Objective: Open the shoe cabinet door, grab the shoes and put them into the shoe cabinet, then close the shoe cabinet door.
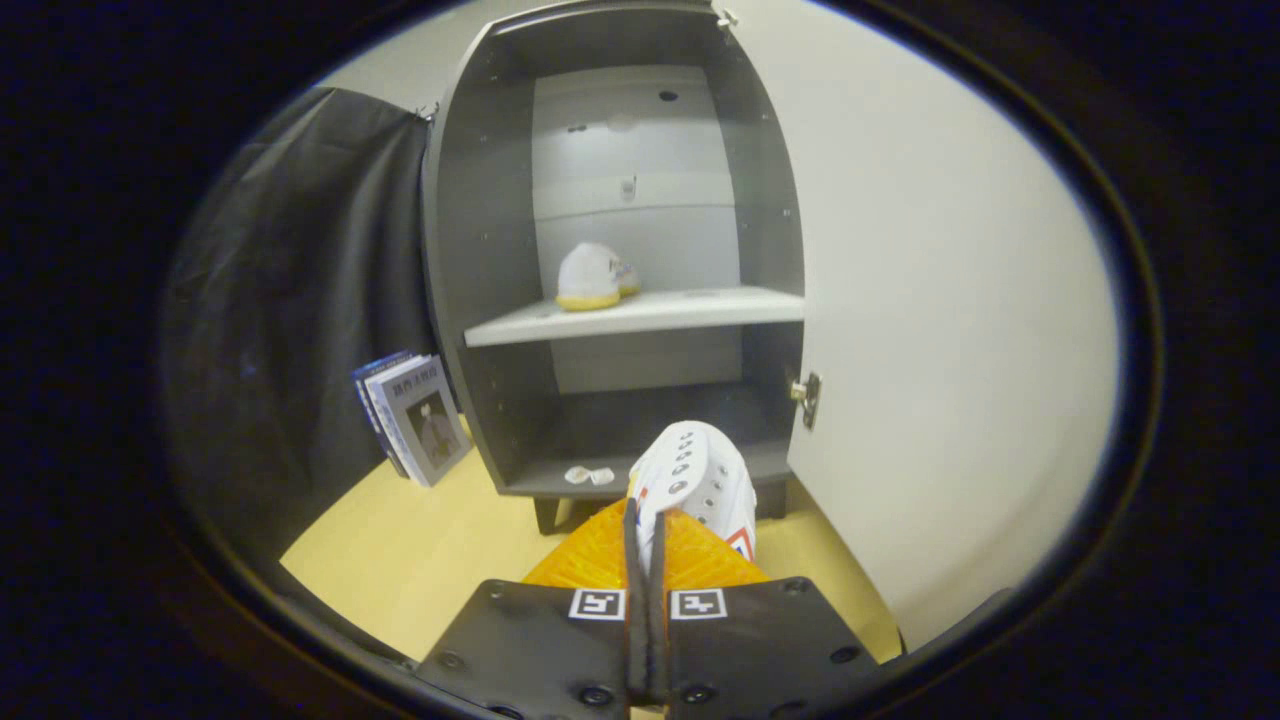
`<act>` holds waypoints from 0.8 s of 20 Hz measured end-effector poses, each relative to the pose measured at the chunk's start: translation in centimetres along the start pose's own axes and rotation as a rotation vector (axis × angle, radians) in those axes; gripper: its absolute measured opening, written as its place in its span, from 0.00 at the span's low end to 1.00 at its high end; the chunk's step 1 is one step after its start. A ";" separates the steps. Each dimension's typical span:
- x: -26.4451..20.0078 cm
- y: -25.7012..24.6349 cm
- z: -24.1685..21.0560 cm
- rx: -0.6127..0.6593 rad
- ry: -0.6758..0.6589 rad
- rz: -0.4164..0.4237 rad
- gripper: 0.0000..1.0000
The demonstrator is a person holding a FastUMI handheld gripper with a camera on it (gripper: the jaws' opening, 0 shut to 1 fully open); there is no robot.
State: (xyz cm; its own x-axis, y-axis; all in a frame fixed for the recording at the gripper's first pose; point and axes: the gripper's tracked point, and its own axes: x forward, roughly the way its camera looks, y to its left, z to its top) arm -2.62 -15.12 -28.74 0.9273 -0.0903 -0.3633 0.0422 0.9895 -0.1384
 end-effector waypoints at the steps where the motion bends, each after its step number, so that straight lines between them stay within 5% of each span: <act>1: -0.1 0.1 1.4 -0.003 -0.018 -0.007 0.02; 16: 3.3 2.5 16.7 0.002 -0.180 -0.092 0.02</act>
State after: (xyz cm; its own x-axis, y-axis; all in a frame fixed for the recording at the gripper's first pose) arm 6.79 -11.03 -14.89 0.9710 -0.1587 -0.1789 0.1301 0.9782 -0.1617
